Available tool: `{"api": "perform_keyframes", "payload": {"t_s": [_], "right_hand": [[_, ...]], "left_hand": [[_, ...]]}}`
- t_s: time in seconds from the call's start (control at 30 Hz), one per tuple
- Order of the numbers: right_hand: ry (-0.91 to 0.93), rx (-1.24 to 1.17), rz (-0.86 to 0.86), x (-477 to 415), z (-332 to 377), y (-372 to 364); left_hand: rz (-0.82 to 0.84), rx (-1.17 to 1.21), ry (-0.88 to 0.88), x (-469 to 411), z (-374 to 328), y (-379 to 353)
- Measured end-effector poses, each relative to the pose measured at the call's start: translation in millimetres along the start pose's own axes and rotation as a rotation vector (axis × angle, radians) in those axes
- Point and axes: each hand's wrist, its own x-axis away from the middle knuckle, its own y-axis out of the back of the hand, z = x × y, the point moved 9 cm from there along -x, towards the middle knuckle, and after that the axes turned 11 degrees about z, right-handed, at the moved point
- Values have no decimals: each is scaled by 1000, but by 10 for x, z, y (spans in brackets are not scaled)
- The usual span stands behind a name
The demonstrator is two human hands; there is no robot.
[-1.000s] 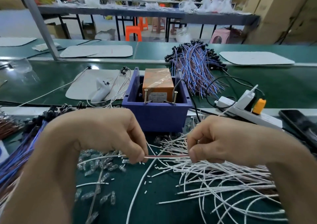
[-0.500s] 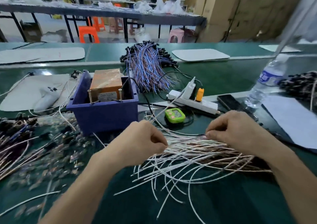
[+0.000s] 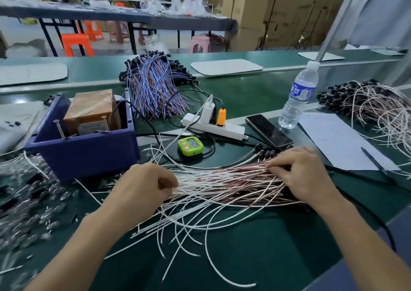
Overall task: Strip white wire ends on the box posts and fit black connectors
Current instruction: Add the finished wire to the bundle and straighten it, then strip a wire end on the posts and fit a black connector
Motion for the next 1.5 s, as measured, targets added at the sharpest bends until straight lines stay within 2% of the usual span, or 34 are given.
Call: {"api": "perform_keyframes", "payload": {"t_s": [0.13,0.3,0.4,0.53,0.63,0.77,0.9,1.03,1.17,1.27,1.4,1.5], "right_hand": [[33,-4,-57,52,166,-37],[117,28,116,88,673,-413],[181,-41,123,69,1078,-525],[359,-162,193,24,1940,-751],[467,-198,215,-57,2595,-961],[544,-203,348,-119,3347,-1347],[638,-320,502,-54,4073,-1701],[689,-241,618,-1,4682,-2108],[765,-68,684,116,5090,-2393],[825,108,655,174,5204,-2541],[805,107,655,120,5210,-2550],[781,81,648,66,5217,-2470]], "left_hand": [[28,63,22,-3,34,-30],[33,83,-9,26,-64,31],[-6,86,-21,88,-148,263],[-24,-66,-6,269,-215,760],[-40,-140,113,449,4,1035],[-73,-208,342,843,579,1269],[-168,-129,578,1535,1420,1514],[-299,-37,799,2277,2099,1592],[-319,50,828,2526,2398,1490],[-320,60,828,2520,2467,1371],[-381,-89,844,2465,2426,1307],[-327,-285,865,2337,2344,1272]]}}
